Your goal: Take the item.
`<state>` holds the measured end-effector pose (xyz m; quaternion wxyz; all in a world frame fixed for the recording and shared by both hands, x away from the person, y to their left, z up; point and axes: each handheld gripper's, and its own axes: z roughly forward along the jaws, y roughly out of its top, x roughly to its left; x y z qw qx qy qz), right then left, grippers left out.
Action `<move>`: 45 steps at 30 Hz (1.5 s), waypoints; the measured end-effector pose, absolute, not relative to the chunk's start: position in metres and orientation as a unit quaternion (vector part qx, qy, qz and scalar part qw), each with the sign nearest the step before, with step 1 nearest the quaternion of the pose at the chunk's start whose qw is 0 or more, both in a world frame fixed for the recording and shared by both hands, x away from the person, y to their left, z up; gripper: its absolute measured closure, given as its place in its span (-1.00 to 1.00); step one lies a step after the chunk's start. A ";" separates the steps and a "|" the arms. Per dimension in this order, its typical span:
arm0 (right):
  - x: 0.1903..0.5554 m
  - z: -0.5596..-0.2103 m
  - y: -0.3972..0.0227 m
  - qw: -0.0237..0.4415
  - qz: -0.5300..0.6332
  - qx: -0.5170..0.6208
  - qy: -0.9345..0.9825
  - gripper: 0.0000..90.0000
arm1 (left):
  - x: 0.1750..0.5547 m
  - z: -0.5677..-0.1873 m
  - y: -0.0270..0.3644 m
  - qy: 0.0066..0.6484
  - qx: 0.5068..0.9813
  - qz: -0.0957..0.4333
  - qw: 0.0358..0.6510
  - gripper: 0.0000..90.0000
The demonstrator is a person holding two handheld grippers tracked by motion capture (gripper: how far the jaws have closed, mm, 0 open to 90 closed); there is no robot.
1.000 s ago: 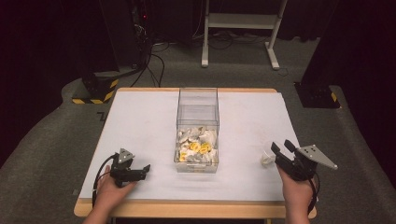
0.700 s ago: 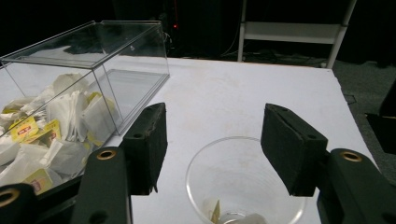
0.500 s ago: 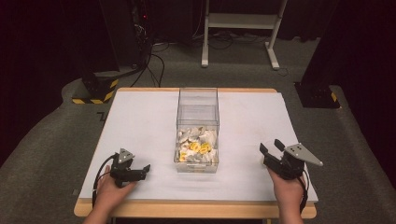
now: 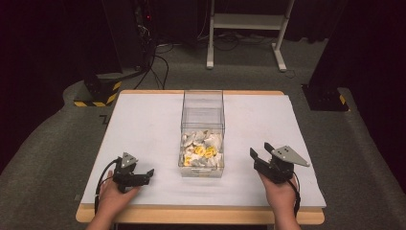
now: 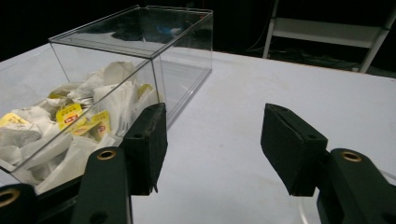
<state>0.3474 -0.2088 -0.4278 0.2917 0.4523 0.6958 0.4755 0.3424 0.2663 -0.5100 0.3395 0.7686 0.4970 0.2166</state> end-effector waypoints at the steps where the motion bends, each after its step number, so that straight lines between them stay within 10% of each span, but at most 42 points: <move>1: 0.348 -0.428 -0.206 0.290 0.476 0.451 0.697 -0.08 | 0.342 -0.510 0.266 0.497 0.769 0.217 0.340 -0.71; 45: 0.381 -0.504 -0.159 0.210 0.324 0.482 0.786 -0.55 | 0.342 -0.510 0.266 0.497 0.768 0.217 0.339 -0.70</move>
